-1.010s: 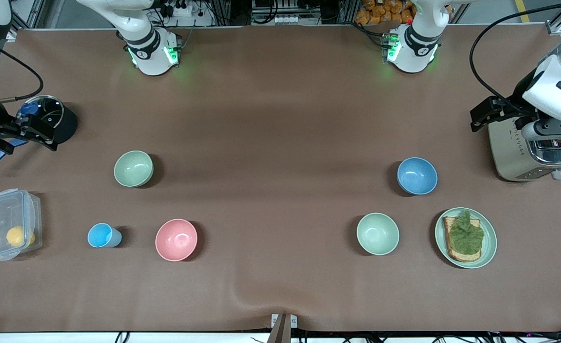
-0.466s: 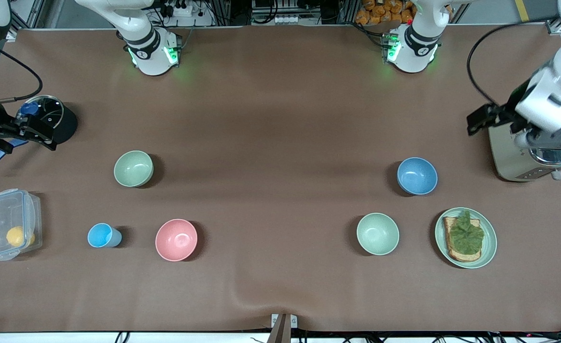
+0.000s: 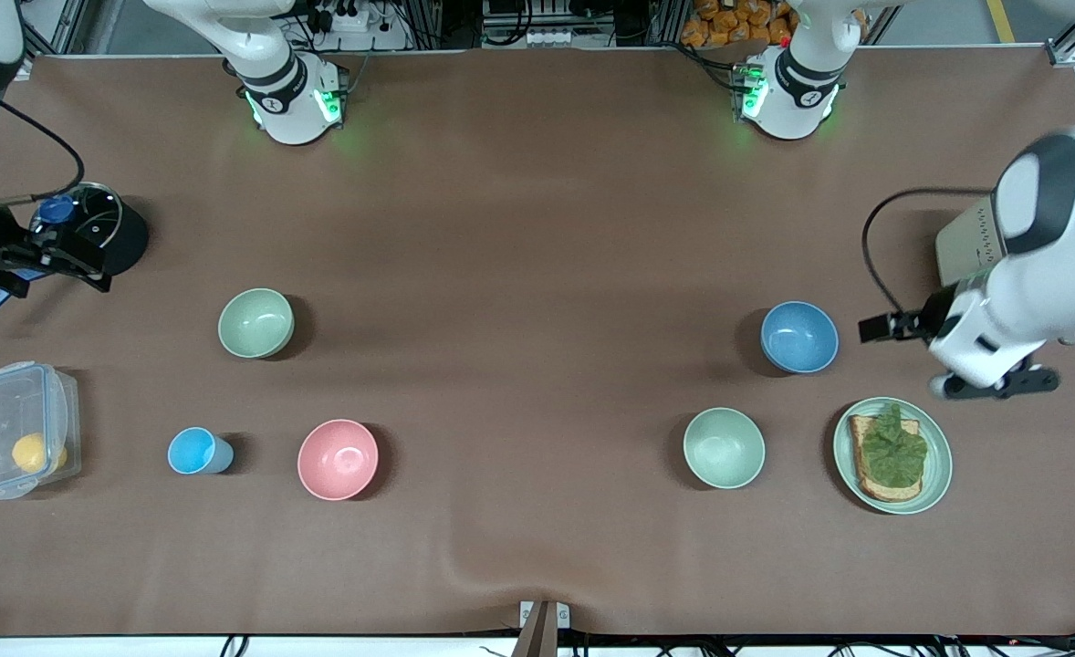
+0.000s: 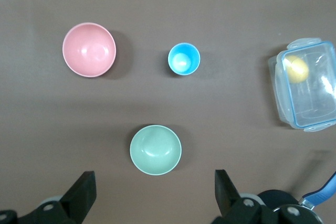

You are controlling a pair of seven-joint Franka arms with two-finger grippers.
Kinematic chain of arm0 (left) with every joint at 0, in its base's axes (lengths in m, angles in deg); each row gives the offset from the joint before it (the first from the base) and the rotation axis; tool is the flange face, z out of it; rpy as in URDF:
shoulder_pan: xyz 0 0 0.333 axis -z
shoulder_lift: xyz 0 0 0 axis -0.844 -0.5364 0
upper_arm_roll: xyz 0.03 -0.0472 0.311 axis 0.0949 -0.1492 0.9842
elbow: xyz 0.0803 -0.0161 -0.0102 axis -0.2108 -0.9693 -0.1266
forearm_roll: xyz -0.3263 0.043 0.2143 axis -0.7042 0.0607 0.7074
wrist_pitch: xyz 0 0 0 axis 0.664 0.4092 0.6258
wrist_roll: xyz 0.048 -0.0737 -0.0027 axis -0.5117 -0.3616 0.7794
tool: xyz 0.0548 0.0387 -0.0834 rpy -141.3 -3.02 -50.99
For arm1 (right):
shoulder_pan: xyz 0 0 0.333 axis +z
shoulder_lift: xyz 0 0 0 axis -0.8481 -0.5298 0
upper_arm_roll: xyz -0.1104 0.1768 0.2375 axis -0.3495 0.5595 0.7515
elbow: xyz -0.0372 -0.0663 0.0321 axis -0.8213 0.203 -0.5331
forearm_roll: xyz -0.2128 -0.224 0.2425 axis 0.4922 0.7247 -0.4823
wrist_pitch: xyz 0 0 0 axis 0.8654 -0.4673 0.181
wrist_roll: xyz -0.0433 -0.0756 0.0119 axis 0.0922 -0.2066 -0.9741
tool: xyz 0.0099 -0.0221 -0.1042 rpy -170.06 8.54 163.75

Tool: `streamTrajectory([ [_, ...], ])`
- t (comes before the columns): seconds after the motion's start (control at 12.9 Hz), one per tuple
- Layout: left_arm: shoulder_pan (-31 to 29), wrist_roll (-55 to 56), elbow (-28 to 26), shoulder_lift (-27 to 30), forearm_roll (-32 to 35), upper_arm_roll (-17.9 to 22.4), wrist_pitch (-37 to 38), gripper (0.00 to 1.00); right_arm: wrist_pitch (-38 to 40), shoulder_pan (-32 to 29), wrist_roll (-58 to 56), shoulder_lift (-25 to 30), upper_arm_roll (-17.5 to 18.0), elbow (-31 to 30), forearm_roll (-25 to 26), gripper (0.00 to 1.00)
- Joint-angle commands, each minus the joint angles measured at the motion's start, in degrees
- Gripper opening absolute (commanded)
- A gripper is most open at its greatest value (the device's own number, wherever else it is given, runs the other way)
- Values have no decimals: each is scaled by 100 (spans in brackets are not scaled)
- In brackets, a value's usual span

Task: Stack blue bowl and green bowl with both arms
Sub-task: 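Move the left gripper to the blue bowl while the right gripper reaches the green bowl, then grasp the blue bowl rim with the left gripper while the right gripper lowers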

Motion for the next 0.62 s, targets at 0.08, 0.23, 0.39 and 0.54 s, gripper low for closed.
streamTrajectory([
  [0.08,-81,-39,-1176,-112,478,-18,-1366,100,54,55,-49,-342,-37,-106,26,100],
  [0.23,-273,-39,-1715,-112,594,-27,-1827,100,-7,12,-48,-561,-37,-221,-9,100],
  [0.39,-318,-48,-1962,-164,594,-36,-1969,100,-286,-33,-49,-659,-28,-483,-79,100],
  [0.54,-327,-48,-2042,-331,594,-36,-2004,100,-1153,-146,-49,-650,-28,-1280,-88,100],
])
